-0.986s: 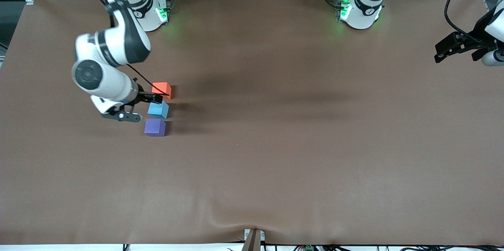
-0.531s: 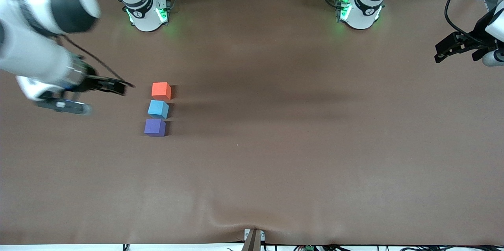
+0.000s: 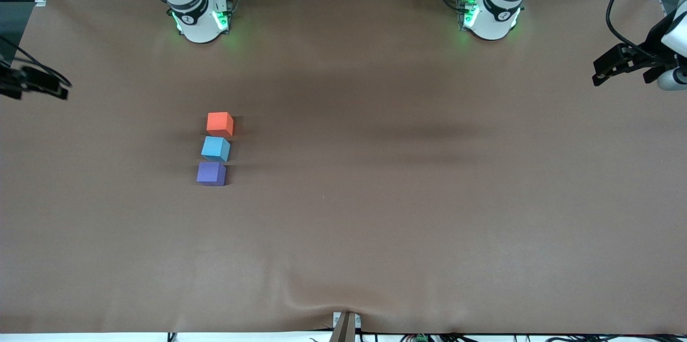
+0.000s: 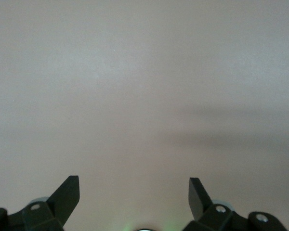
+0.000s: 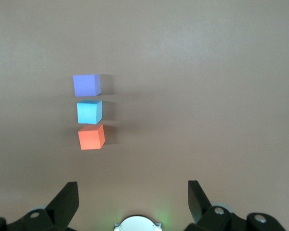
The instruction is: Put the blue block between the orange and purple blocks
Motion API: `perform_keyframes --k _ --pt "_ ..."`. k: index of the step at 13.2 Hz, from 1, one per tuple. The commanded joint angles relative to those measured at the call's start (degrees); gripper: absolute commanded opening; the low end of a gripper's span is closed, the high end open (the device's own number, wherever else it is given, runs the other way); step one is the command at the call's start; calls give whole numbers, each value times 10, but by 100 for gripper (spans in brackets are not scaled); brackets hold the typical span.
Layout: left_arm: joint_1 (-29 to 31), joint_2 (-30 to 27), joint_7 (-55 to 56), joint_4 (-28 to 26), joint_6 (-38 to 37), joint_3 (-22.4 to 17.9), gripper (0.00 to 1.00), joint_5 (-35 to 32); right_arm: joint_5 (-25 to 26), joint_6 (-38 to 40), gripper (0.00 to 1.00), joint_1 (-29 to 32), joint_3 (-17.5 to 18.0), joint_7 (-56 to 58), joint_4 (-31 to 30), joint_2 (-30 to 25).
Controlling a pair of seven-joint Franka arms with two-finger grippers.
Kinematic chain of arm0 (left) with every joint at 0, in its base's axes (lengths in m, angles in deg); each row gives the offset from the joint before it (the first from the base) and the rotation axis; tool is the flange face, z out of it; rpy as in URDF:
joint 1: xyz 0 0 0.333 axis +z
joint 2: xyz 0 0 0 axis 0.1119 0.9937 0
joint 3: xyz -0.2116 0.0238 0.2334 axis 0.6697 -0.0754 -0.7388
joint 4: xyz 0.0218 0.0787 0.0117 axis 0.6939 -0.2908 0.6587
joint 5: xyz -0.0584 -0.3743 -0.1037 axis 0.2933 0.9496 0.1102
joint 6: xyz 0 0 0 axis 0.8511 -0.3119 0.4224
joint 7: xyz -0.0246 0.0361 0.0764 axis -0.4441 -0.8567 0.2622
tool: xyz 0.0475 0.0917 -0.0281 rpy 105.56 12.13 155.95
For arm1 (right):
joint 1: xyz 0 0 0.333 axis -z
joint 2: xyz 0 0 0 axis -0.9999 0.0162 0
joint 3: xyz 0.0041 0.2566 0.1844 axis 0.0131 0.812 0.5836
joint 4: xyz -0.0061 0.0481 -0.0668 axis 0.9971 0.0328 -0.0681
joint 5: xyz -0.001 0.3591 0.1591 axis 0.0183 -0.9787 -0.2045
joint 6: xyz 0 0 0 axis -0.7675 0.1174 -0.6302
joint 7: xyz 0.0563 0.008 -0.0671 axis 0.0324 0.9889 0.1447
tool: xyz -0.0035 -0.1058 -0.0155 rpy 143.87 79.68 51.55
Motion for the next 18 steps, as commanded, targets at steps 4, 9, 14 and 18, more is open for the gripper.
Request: perform_keyframes --k 4,9,14,18 --pt "6 -2 5 4 0 2 100 11 10 -55 100 -6 46 -77 -162 -127" --pt "6 -1 6 4 0 2 100 11 29 -50 100 -2 50 -68 -109 -91" --pt "4 1 6 4 2 2 100 11 27 -50 100 -4 49 -52 -37 -34" --pt "2 9 6 5 18 2 100 11 27 -50 100 -7 50 -52 -29 -24"
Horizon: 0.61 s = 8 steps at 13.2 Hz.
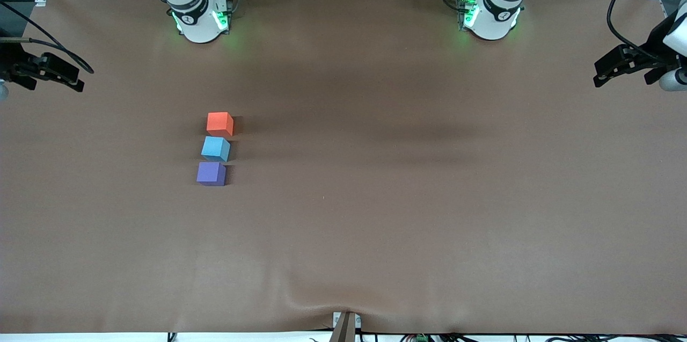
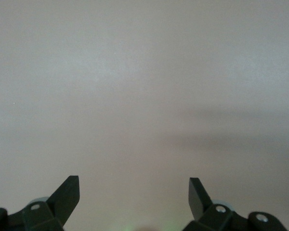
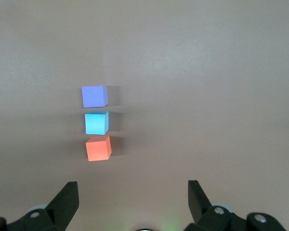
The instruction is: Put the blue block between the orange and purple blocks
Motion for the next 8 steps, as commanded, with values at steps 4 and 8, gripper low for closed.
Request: perform_keyframes --k 4,8 --pt "2 6 -1 5 9 2 100 8 8 11 100 -11 3 1 20 11" --pt "2 3 -2 5 9 2 100 4 9 11 100 -11 3 1 19 11"
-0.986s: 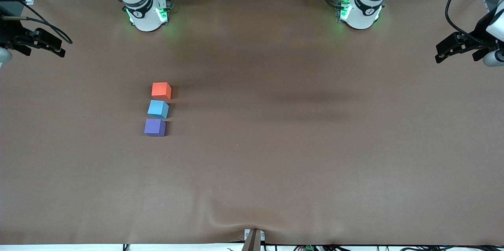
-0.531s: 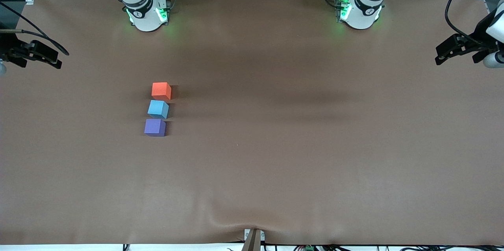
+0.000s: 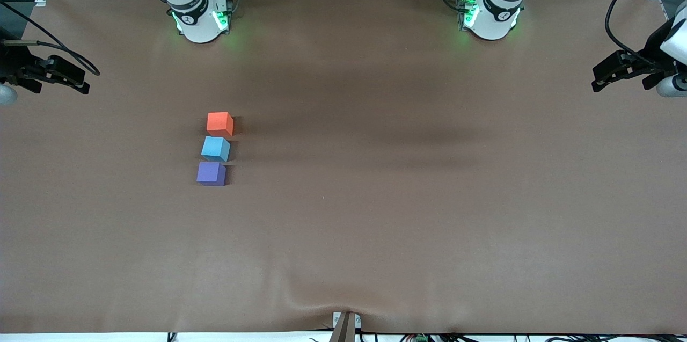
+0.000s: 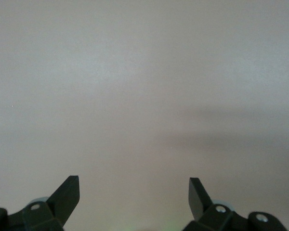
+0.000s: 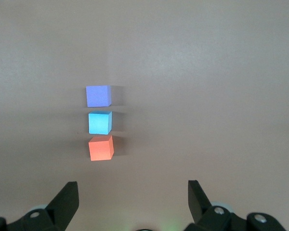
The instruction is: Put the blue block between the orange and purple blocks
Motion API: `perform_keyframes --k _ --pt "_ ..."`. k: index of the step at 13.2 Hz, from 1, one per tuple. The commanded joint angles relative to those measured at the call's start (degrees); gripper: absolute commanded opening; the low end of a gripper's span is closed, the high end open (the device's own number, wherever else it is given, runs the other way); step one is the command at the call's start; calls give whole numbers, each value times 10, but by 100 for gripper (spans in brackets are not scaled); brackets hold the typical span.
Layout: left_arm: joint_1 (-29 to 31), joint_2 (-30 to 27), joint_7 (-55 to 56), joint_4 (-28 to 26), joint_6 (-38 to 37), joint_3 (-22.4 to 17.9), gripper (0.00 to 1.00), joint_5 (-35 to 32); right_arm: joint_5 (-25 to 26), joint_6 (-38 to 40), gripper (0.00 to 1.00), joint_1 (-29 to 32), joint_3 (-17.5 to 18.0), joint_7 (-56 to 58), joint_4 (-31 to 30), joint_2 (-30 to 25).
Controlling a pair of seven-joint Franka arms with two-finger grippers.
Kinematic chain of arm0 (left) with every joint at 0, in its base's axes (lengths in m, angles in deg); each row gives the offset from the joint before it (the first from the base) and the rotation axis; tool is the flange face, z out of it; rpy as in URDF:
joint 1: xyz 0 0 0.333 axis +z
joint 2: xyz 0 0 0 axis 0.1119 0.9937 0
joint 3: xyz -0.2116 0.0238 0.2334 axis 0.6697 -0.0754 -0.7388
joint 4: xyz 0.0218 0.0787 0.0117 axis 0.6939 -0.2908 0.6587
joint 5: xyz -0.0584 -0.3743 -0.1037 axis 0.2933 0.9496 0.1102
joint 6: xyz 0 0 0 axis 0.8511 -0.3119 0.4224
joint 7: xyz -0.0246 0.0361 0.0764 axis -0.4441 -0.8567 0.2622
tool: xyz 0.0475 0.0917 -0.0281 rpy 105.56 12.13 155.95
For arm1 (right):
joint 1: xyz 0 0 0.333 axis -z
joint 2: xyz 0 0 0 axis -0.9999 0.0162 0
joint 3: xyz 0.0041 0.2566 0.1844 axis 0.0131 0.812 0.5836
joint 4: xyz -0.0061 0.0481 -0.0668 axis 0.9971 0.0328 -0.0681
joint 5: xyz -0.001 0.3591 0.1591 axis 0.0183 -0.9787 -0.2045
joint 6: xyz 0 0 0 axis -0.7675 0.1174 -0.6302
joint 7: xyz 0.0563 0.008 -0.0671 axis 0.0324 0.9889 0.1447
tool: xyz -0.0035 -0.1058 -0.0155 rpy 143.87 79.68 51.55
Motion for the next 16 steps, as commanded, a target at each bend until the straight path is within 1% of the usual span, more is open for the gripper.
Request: perform_keyframes --k 1,5,9,12,16 --pt "3 -3 -2 5 2 2 100 4 9 9 100 -3 -1 1 15 7" --pt "-2 12 6 6 13 5 100 -5 9 9 100 -4 -1 1 13 7" --pt "-2 13 6 9 18 6 100 -5 8 8 100 -4 0 2 11 7" --pt "3 4 7 10 11 26 100 -4 7 6 100 -5 0 2 11 9" --pt "1 2 -1 33 -9 31 100 -1 7 7 100 -11 0 1 11 10"
